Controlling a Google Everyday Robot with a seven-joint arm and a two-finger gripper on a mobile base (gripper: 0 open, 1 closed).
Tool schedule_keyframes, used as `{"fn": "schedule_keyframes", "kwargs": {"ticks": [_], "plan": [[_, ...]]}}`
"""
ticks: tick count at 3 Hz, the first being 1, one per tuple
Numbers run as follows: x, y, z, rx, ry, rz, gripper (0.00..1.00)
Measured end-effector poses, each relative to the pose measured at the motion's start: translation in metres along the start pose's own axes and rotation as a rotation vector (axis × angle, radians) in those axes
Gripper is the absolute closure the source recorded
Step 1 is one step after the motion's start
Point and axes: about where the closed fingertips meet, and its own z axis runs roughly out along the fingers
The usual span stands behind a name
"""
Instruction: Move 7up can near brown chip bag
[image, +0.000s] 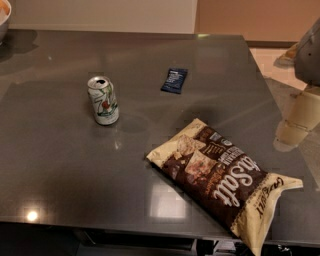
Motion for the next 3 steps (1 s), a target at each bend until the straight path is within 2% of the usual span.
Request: {"fn": "schedule_keyframes", "kwargs": {"ticks": [2, 3], "plan": [[-0.007, -0.003, 0.002, 0.013, 0.009, -0.014, 0.00], [-0.030, -0.016, 0.004, 0.029, -0.036, -0.032, 0.00]]}}
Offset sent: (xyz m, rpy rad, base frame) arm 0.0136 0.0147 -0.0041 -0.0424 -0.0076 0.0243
